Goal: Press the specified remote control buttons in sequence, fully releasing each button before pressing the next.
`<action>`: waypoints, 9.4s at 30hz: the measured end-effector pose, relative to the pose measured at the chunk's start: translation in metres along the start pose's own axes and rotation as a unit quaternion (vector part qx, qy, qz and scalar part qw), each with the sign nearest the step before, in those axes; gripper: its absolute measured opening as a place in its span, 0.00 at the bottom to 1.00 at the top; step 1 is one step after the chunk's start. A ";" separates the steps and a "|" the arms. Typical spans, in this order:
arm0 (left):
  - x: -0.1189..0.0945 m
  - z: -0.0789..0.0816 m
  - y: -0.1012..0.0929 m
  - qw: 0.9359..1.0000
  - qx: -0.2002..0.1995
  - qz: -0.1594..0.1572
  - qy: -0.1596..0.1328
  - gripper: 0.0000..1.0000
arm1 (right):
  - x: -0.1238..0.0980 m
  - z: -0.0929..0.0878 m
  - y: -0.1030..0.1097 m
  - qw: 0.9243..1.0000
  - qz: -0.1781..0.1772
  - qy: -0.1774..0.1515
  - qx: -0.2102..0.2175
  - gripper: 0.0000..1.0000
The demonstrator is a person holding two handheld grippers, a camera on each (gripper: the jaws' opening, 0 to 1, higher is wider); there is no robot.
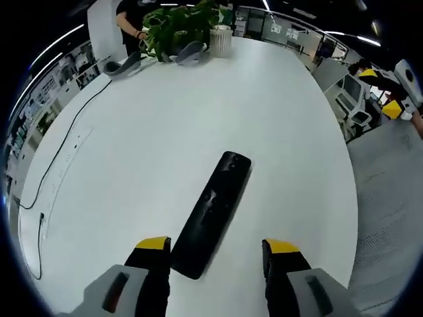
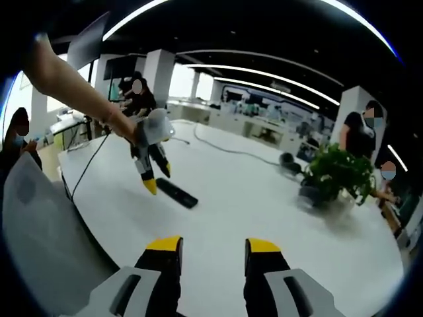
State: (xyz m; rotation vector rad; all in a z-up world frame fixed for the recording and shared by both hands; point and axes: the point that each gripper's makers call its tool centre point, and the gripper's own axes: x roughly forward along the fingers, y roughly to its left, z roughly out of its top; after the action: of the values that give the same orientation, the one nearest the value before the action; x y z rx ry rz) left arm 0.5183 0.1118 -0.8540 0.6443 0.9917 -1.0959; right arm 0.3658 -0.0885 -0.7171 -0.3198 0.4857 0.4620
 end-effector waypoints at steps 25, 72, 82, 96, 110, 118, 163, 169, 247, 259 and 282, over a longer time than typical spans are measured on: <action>0.012 -0.001 -0.002 0.998 0.055 -0.004 0.027 0.36 | -0.001 -0.008 -0.008 1.000 -0.007 0.015 -0.004 0.34; 0.003 -0.021 -0.063 0.987 0.154 -0.032 0.041 0.25 | 0.002 -0.012 0.012 0.998 0.029 0.034 -0.042 0.28; 0.002 -0.027 -0.077 0.986 0.156 -0.041 0.040 0.25 | 0.002 -0.012 0.014 0.997 0.036 0.036 -0.052 0.27; 0.000 -0.031 -0.094 0.987 0.151 -0.047 0.036 0.25 | 0.003 -0.013 0.017 0.996 0.042 0.041 -0.063 0.24; -0.002 -0.034 -0.106 0.987 0.149 -0.050 0.029 0.25 | 0.004 -0.015 0.022 0.995 0.053 0.048 -0.073 0.22; -0.003 -0.036 -0.114 0.988 0.144 -0.052 0.020 0.25 | 0.005 -0.017 0.026 0.994 0.061 0.053 -0.078 0.21; -0.008 -0.049 -0.177 0.988 0.144 -0.052 -0.022 0.25 | 0.002 -0.041 0.078 0.966 0.223 0.127 -0.040 0.11; -0.008 -0.050 -0.182 0.985 0.169 -0.047 -0.005 0.25 | 0.006 -0.049 0.080 0.955 0.244 0.154 -0.071 0.07; -0.008 -0.050 -0.180 0.982 0.168 -0.071 -0.046 0.25 | 0.081 -0.087 0.124 0.865 0.347 0.315 -0.178 0.00; -0.007 -0.050 -0.180 0.983 0.171 -0.071 -0.021 0.25 | 0.081 -0.087 0.123 0.880 0.309 0.329 -0.148 0.00; -0.007 -0.050 -0.180 0.983 0.169 -0.071 -0.014 0.25 | 0.079 -0.087 0.123 0.907 0.287 0.260 -0.163 0.00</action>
State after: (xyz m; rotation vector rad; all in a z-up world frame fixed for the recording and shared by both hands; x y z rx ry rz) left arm 0.3325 0.0934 -0.8632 0.8378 0.8432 -1.4131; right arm 0.3346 0.0090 -0.8531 -0.6355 1.0405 1.0505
